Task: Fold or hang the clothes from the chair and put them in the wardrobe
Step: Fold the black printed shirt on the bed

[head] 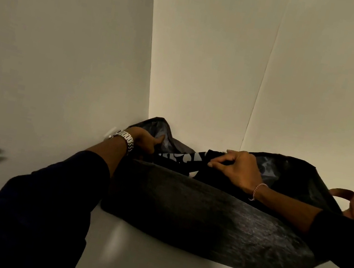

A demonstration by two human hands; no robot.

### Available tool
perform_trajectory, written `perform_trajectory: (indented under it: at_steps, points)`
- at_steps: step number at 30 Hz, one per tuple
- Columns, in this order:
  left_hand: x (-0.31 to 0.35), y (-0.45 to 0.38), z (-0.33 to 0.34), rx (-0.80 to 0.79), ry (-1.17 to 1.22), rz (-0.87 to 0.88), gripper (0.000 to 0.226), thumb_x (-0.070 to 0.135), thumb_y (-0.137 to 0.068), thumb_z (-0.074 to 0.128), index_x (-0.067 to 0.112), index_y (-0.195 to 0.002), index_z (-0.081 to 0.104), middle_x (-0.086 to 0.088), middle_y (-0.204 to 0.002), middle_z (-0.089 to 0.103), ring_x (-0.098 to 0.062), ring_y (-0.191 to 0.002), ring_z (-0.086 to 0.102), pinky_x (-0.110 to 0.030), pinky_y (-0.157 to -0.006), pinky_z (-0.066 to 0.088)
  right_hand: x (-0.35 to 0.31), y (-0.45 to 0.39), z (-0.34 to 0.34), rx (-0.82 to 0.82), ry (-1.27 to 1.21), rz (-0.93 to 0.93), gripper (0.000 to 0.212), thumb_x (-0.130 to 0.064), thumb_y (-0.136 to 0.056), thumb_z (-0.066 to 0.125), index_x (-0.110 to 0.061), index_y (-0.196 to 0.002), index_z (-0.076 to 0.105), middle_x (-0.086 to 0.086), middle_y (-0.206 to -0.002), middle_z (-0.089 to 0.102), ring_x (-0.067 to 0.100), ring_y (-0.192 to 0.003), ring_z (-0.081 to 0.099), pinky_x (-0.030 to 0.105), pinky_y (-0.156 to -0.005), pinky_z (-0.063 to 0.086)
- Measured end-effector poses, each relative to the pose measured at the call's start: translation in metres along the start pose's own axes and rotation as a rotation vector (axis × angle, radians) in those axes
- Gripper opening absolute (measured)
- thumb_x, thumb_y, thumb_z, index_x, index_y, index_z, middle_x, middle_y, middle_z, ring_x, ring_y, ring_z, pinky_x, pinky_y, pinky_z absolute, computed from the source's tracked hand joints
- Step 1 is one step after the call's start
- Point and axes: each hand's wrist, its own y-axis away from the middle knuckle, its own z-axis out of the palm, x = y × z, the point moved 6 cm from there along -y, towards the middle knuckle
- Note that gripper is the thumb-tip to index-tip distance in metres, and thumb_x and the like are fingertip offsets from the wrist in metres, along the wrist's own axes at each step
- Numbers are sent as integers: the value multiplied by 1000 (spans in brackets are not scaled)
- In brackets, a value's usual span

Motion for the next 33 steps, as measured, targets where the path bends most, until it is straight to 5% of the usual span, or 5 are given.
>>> perform_trajectory:
  at_steps: [8,13,17,27,33]
  points:
    - [11,2,4,-159,-89,45,59,9,-103,49,26,-156,29,-10,-163,24,-35,-145,32,-41,-112,36,-20,19,0,-26,-156,18,13,-34,-75,87,-25,-84,83,-13,-79,77,0,-74,71,20,-76,59]
    - [8,1,11,-233,-203,17,51,13,-104,48,23,-153,37,-9,-160,31,-35,-142,36,-41,-112,37,-12,36,23,-446,-267,220,17,-34,-79,83,-19,-87,83,2,-88,79,23,-84,74,29,-85,60]
    - [0,-17,21,-256,-262,-26,52,22,-103,49,23,-154,37,-8,-158,34,-35,-140,40,-45,-116,36,5,45,34,-646,-177,318,11,-17,-90,73,-16,-98,81,-3,-95,78,14,-93,73,18,-86,55]
    - [-8,-51,3,124,-211,-83,55,29,-101,55,8,-150,43,-16,-155,41,-35,-138,44,-41,-115,36,30,7,61,-627,139,229,37,-27,-95,67,-17,-131,65,6,-121,71,29,-106,69,36,-101,53]
    - [-6,-69,3,325,-118,-73,49,21,-106,45,1,-150,38,-20,-157,36,-34,-143,38,-38,-118,29,28,6,72,-620,451,157,85,-52,-96,58,-19,-161,14,18,-152,42,35,-137,42,43,-112,40]
